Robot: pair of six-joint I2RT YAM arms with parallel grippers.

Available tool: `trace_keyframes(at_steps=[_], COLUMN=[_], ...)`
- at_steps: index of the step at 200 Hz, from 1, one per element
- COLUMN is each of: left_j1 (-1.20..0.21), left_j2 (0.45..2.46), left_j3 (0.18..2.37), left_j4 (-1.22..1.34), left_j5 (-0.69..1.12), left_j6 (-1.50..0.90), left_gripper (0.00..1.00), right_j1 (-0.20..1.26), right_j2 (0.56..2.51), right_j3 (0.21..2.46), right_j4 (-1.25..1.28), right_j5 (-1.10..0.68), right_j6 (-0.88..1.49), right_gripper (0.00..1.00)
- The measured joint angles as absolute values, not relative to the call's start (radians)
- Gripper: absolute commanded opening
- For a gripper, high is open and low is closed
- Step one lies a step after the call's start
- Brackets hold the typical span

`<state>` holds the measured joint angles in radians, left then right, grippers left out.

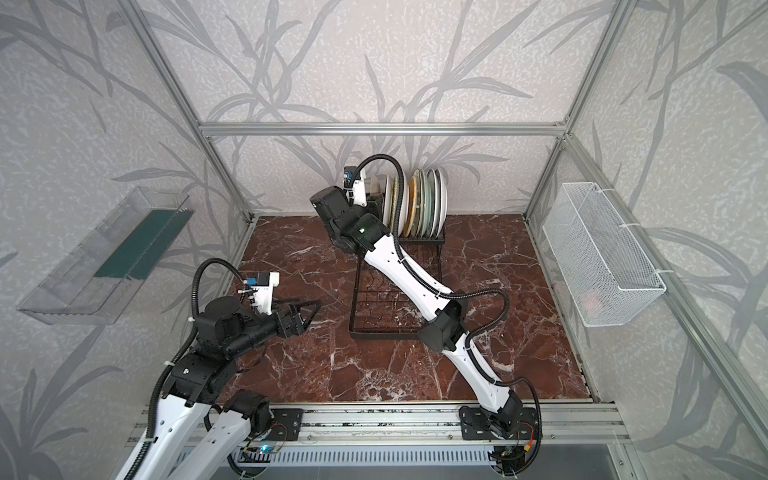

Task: Load plates into a dish rack
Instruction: Place the plate on the dish rack.

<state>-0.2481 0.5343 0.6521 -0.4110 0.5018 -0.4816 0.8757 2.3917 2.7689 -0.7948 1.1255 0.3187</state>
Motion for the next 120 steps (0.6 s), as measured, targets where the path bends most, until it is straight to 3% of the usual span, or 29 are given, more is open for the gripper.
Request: trace_keyframes(at_steps=[65,120], left_j1=[-0.248,-0.249], left_j2=[0.535,0.535], left_j3=[0.652,0.652], left_j4=[-0.411,-0.411], left_j5=[0.505,0.508], left_j6=[-0.482,-0.482], left_gripper=[0.99,0.99], right_j1=[0.877,0.885], right_j2=[2.373,2.323], right_j3=[2.769,2.769], right_j4=[-0.774,-0.738], right_j5=[1.127,1.127], right_j6=[0.297,0.248], right_gripper=[0.6,0.79])
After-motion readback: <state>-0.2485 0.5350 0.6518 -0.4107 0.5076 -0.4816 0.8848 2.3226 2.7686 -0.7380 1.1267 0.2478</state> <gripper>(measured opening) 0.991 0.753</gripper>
